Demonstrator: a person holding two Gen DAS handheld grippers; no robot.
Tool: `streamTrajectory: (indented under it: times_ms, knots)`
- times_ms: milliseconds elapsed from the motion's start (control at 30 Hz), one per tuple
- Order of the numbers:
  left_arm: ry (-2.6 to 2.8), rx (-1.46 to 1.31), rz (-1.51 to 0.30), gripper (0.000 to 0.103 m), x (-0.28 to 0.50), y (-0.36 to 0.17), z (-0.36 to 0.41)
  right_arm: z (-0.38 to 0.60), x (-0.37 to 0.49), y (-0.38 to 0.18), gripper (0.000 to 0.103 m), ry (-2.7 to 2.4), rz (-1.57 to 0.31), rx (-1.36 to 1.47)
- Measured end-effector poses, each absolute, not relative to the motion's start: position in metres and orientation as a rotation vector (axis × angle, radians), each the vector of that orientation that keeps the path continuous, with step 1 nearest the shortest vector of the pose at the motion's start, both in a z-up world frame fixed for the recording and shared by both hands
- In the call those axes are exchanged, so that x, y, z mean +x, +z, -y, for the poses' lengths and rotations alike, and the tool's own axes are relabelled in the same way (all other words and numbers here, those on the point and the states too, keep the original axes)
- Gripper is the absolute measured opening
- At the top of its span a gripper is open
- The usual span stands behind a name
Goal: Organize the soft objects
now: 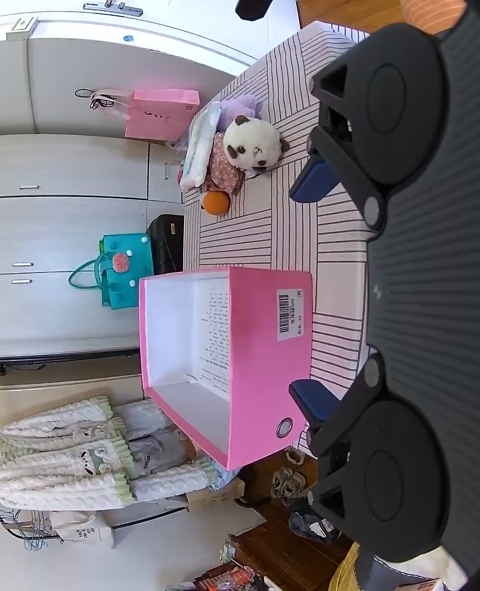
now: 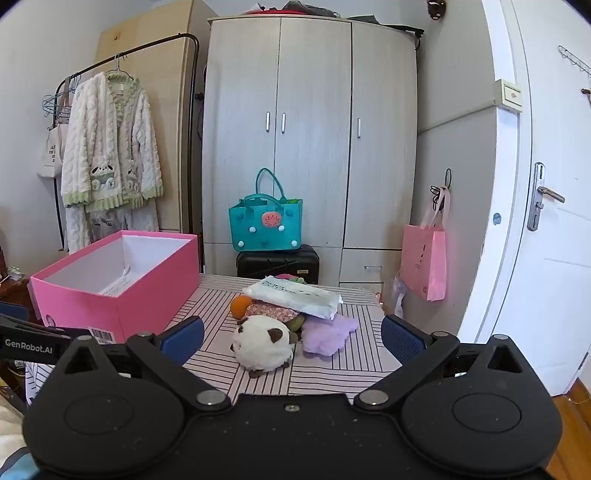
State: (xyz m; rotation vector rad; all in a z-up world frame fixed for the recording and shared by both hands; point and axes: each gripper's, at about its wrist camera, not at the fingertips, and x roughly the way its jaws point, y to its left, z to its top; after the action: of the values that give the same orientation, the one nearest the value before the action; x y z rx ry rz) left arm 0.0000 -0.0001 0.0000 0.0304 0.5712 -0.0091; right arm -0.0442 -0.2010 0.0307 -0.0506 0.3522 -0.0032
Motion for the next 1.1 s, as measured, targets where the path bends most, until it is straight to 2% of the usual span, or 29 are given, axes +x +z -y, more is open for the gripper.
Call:
streamTrajectory:
  times_ms: [233,467,1100]
  knots:
    - [-0.026,0.052,-0.52,0.102,-0.012,0.001,0.004,0.204,-0.04,0.032,0.103,-0.007,-0.354,-0.052]
    - [-0.052,0.065,-0.553,0.1,-0.006,-0.005,0.006,0.204,-0.039,0.022,0.103,-0.023,-0.376,-0.036]
    - [0.018,0.037,-0.575,0.103,-0.004,-0.008,0.009,0.224,-0.029,0.014,0.103,-0.023,-0.428,0.013]
